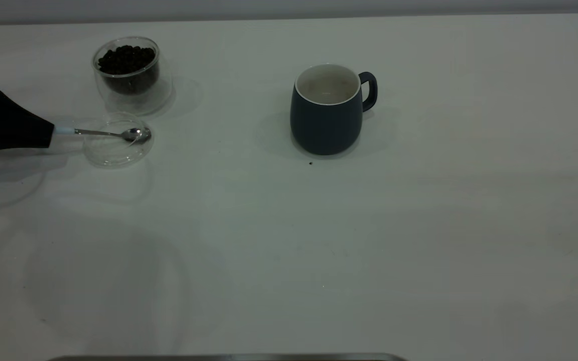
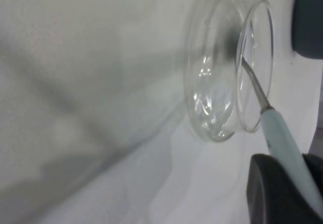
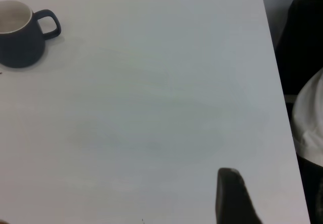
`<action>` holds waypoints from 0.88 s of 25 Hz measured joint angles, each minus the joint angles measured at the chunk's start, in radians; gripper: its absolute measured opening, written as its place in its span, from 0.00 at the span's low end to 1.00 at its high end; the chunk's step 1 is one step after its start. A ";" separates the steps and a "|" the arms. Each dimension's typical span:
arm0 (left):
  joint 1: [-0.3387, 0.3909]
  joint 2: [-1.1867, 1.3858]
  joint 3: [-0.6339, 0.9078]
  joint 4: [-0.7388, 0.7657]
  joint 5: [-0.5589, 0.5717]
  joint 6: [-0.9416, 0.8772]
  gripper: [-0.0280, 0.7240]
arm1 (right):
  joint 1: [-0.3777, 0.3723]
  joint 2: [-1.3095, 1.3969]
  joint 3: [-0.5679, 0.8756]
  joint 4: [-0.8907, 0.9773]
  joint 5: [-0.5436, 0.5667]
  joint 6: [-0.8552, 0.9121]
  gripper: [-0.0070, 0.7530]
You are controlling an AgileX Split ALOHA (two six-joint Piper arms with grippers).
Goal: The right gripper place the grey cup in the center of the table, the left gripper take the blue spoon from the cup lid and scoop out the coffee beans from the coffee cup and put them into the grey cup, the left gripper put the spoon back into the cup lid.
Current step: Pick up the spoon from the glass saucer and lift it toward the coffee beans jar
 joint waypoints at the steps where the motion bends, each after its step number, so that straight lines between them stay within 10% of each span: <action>1: 0.000 0.000 0.000 0.000 0.000 0.000 0.22 | 0.000 0.000 0.000 0.000 0.000 0.000 0.49; 22: 0.001 -0.210 0.000 0.159 0.003 -0.045 0.22 | 0.000 0.000 0.000 0.000 0.000 0.000 0.49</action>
